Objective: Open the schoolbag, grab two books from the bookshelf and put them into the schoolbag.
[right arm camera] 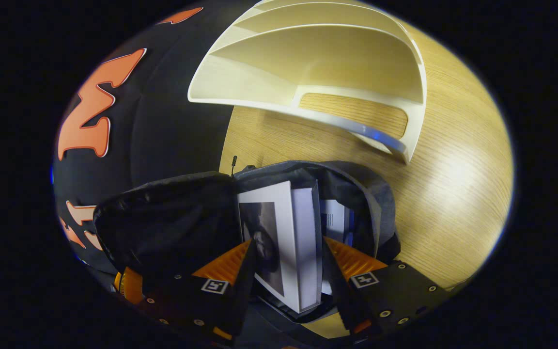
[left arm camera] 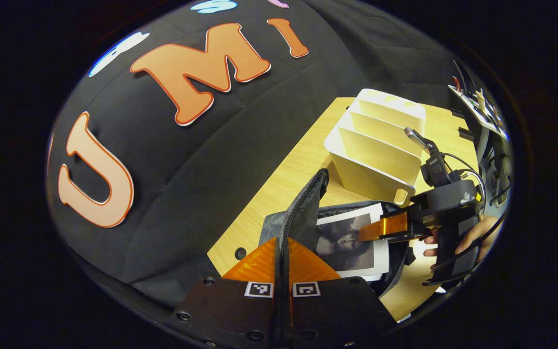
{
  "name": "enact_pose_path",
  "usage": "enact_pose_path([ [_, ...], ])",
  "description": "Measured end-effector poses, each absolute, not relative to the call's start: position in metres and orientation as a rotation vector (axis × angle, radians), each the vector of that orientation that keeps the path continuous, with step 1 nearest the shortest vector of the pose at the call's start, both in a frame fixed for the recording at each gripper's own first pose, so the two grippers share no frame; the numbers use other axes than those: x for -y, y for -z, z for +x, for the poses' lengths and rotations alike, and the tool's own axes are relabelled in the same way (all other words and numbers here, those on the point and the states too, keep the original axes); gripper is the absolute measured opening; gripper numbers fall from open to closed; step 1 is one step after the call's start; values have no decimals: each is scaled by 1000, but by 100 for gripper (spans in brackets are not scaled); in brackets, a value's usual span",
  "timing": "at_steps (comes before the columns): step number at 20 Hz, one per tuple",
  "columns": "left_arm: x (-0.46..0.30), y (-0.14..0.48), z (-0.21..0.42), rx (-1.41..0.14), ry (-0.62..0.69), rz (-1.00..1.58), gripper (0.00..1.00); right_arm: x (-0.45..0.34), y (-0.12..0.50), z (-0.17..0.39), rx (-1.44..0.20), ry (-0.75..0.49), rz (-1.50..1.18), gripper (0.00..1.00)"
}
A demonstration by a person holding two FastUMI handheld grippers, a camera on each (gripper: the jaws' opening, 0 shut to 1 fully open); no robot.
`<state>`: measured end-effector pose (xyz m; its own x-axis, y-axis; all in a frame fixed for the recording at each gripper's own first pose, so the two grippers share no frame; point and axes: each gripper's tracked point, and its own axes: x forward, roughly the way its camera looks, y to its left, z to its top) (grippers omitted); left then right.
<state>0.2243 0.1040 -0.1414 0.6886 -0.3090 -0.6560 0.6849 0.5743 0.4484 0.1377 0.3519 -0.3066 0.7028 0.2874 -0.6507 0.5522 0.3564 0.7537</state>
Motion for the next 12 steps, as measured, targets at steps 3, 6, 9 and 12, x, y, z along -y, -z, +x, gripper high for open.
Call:
enact_pose_path([
  [3,-104,144,218,-569,619,730,1,-338,300,124,-852,199,1194,97],
  [6,-103,149,213,-585,609,695,1,-319,289,112,-870,181,1142,98],
  [9,-99,154,206,-598,604,659,1,-291,274,96,-867,153,1085,98],
  [12,-95,163,192,-620,608,633,1,-246,273,69,-904,145,976,98],
])
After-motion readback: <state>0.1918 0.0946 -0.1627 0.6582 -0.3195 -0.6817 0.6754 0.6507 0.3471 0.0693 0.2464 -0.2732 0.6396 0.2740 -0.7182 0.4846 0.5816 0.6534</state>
